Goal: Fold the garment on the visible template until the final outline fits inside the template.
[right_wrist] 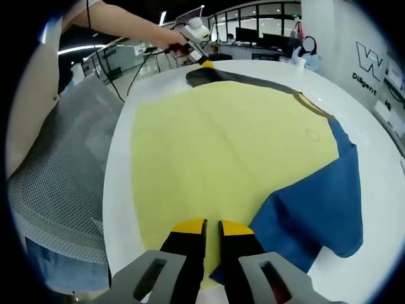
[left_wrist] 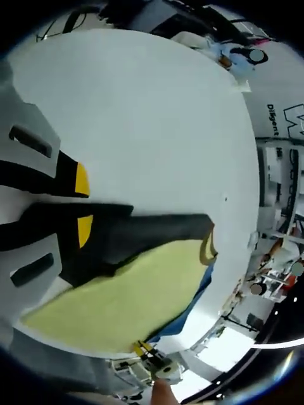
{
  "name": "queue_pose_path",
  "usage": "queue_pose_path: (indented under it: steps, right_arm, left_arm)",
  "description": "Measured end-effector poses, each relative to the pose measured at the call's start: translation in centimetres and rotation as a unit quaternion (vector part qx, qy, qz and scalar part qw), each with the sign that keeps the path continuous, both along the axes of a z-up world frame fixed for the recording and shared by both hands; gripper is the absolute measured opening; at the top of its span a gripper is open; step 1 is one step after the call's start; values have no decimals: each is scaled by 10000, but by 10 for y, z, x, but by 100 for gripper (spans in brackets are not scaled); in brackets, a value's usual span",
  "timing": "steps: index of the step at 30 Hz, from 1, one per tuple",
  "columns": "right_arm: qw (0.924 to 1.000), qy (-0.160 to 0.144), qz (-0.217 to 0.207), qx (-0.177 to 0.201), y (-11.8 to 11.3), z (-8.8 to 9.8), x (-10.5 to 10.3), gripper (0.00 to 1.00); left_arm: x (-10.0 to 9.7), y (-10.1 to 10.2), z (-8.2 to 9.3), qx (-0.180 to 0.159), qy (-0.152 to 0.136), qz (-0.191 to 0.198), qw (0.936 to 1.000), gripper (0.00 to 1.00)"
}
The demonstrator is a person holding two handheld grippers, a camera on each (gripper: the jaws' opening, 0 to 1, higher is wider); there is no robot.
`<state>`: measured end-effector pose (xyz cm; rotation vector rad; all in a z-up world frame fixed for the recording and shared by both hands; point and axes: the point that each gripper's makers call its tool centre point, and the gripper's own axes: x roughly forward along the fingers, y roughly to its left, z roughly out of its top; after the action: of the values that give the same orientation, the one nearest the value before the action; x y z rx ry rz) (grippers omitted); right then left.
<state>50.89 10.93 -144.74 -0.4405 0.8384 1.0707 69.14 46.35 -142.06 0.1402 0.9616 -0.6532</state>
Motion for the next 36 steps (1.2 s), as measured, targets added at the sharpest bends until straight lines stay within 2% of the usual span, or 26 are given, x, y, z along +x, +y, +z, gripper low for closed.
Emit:
queue_pose_path:
  steps: [6, 10, 13, 16, 18, 20, 24, 27, 30, 32, 36]
  right_arm:
    - [10000, 1, -18, -2, 1, 1, -1, 2]
    - [10000, 5, -9, -10, 1, 0, -2, 2]
    - [10000, 8, -8, -14, 1, 1, -3, 1]
    - [10000, 8, 5, -25, 1, 1, -3, 1]
    - [10000, 1, 12, -32, 1, 1, -3, 1]
    - [10000, -3, 24, -43, 1, 1, -3, 1]
    - [10000, -11, 33, -48, 1, 0, -3, 1]
    - [10000, -13, 26, -46, 1, 0, -3, 1]
    - [10000, -10, 9, -37, 1, 0, -3, 1]
    - [10000, -18, 15, -42, 1, 0, -3, 1]
    - [10000, -18, 14, -40, 1, 0, -2, 0]
  left_arm:
    - [-5, -4, -6, 55, 100, -93, 9999, 11]
    - [-5, -3, -8, 133, 111, -123, 9998, 4]
    - [-5, -2, -6, 139, 114, -89, 9998, 3]
    - [-1, 3, 2, 183, -78, -64, 9998, 3]
    - [4, 12, 11, 308, -314, 19, 9990, 3]
    - [8, 20, 22, 262, -476, 199, 9983, 3]
    - [13, 41, 42, 405, -863, 433, 9945, 3]
    - [15, 55, 57, 432, -1180, 649, 9899, 3]
    - [12, 66, 74, 275, -1486, 1028, 9832, 3]
    - [9, 71, 80, 238, -1631, 1178, 9793, 3]
    - [-4, 78, 76, 148, -1633, 1506, 9749, 3]
